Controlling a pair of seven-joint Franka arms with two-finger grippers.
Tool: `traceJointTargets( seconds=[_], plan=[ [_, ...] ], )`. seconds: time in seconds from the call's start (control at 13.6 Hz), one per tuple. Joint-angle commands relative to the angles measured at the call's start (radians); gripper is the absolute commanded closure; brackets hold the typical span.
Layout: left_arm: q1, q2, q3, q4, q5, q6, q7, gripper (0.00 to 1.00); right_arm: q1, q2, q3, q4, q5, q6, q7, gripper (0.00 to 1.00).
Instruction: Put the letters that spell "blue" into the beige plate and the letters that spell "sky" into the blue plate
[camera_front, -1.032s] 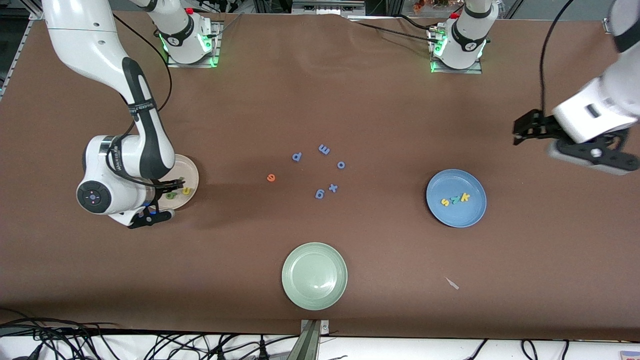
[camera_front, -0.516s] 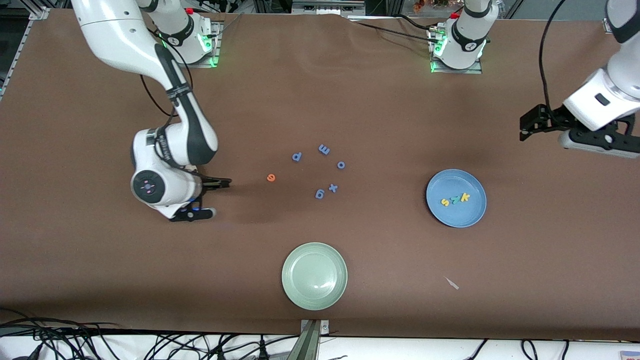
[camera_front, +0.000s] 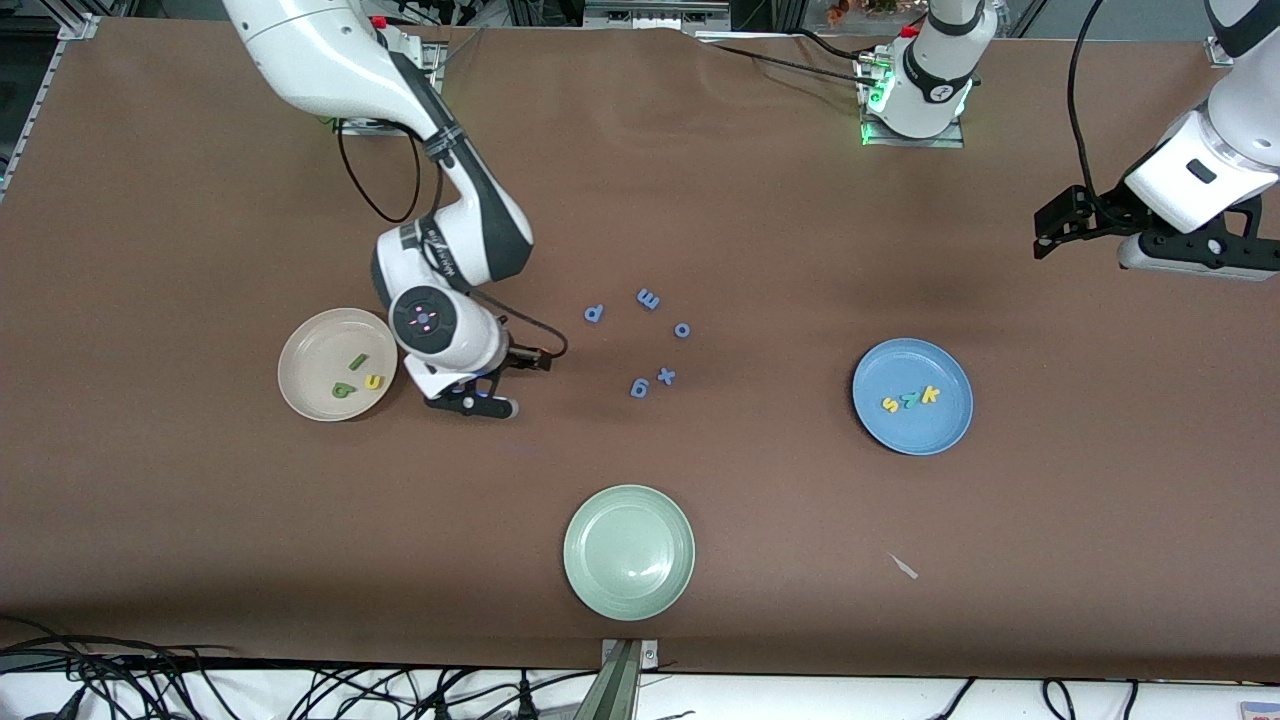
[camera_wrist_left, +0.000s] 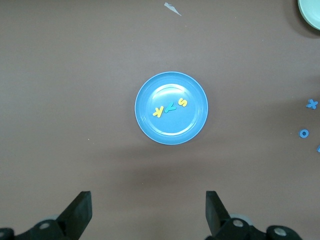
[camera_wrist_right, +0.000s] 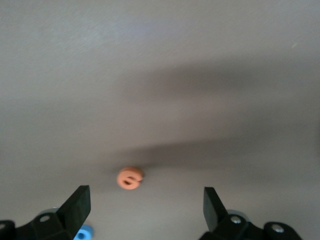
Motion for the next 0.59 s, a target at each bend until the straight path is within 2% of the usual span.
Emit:
traceJointTargets(
  seconds=[0.0,0.22,0.52],
  plan=[
    [0.001,0.004,0.003,0.016,-0.041,-0.025,-0.039,0.0,0.034,-0.002,-0.004,-0.051,0.011,0.078,0.052,0.0],
    [0.001,0.009,0.003,0.033,-0.058,-0.063,-0.095,0.0,0.04,-0.003,0.011,-0.139,0.009,0.21,0.052,0.0],
    [0.006,0.01,0.003,0.036,-0.053,-0.065,-0.093,0.0,0.062,0.015,0.014,-0.163,0.009,0.28,0.054,0.0]
  ],
)
